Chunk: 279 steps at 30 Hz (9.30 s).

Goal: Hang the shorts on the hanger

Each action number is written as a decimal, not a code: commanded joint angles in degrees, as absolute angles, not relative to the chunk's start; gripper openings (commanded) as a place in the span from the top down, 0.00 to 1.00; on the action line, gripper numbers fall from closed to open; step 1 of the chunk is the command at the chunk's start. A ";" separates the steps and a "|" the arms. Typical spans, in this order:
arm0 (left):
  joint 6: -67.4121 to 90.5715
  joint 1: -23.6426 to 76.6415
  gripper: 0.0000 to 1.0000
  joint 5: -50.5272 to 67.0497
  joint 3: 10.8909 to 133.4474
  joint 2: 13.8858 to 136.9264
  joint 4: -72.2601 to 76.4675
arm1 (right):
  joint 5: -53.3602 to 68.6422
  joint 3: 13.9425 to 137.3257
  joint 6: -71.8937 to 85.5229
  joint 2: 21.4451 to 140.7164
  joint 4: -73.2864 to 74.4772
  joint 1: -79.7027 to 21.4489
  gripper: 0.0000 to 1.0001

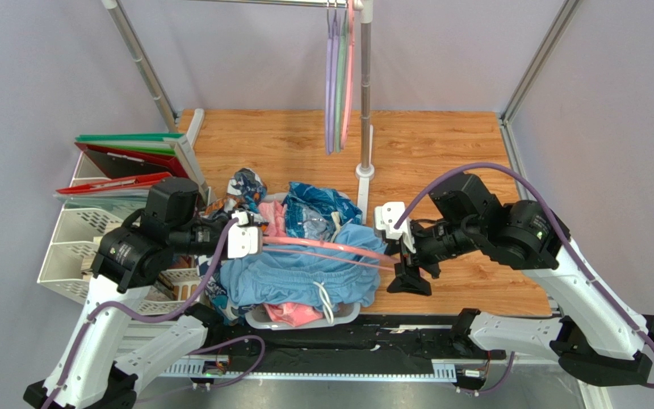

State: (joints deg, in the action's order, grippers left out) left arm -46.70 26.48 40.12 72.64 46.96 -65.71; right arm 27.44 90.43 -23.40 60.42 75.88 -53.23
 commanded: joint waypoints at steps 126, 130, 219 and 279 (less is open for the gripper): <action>-66.35 46.14 0.47 22.86 66.18 64.95 -95.36 | 30.76 87.63 -26.46 59.77 73.74 -56.42 1.00; -67.06 46.14 0.62 21.71 64.51 66.09 -96.24 | 30.50 87.10 -26.02 59.06 73.48 -56.34 1.00; -29.44 42.19 0.32 28.04 72.95 50.53 -76.82 | 41.40 65.56 3.16 64.69 13.80 -52.91 1.00; -32.88 40.17 1.00 24.71 67.23 40.52 -68.56 | 13.63 61.35 -16.35 58.72 54.13 -45.18 1.00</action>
State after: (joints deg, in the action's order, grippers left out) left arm -36.88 42.00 28.12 63.61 43.83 -70.35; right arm 17.39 57.80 -15.51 62.81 50.92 -47.05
